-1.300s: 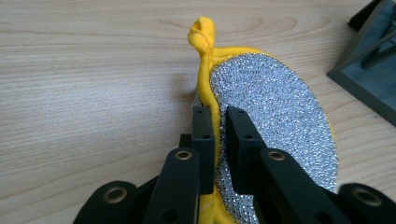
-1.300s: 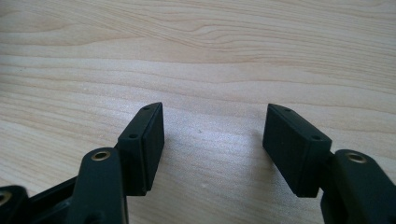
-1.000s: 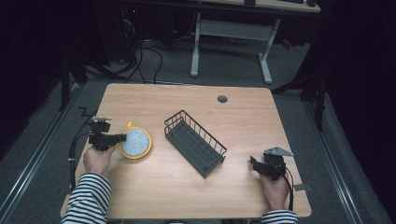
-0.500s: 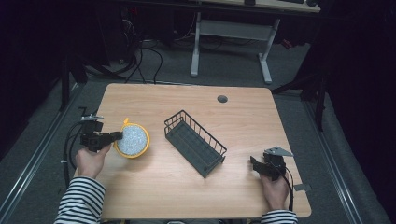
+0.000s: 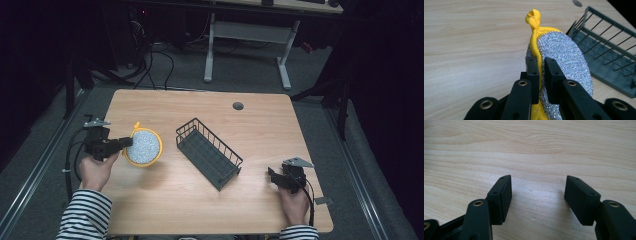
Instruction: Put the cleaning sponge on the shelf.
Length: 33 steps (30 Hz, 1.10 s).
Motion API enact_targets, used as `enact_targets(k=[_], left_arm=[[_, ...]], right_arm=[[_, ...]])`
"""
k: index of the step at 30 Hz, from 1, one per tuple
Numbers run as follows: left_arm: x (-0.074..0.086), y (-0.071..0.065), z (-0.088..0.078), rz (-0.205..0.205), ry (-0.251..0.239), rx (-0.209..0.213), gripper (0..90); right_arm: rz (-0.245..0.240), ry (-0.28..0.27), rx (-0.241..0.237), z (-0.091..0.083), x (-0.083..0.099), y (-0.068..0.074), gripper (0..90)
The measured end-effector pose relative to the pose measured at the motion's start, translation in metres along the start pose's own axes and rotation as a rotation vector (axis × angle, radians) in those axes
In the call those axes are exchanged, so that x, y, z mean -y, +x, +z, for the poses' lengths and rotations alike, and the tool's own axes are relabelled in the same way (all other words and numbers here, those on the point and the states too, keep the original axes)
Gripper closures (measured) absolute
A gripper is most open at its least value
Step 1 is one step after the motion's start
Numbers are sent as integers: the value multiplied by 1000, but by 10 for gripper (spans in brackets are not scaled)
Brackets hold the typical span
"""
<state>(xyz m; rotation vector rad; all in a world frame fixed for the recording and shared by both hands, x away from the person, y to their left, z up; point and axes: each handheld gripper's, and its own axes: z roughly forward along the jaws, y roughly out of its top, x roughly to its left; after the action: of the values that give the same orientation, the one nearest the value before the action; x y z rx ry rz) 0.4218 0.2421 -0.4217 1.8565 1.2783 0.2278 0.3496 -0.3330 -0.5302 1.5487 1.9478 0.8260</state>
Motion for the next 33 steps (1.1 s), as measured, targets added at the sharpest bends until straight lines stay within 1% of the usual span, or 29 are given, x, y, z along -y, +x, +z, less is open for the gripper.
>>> enact_targets(k=[2,3,5,6,8,9,11,15,18,21,26,30,31,33], left_arm=[[-3,-3,-1,2,-8,15,835],[-3,-3,-1,2,-8,15,835],[-8,-8,-1,6,-16,31,835],[-8,-8,-1,6,-16,31,835],[-13,-13,1,15,-19,52,835],[-13,-13,1,15,-19,52,835],[-18,-17,1,24,-24,66,835],[-22,-20,3,26,-29,87,835],[-27,-19,6,-7,-48,136,835],[-30,-22,8,12,-35,121,835],[-38,-30,13,29,-38,136,835],[-45,-37,18,52,-25,132,834],[-45,-37,18,52,-25,132,834],[-49,-41,20,59,-29,138,834]], right_arm=[[1,0,0,0,0,0,391],[1,0,0,0,0,0,391],[1,0,0,0,0,0,391],[1,0,0,0,0,0,391],[1,0,0,0,0,0,391],[1,0,0,0,0,0,391],[1,0,0,0,0,0,391],[2,0,0,0,0,0,392],[1,0,-1,0,0,0,391],[1,0,0,0,0,0,391],[1,0,0,0,0,0,391],[2,0,0,0,0,0,390],[2,0,0,0,0,0,390],[2,0,0,0,0,0,390]])
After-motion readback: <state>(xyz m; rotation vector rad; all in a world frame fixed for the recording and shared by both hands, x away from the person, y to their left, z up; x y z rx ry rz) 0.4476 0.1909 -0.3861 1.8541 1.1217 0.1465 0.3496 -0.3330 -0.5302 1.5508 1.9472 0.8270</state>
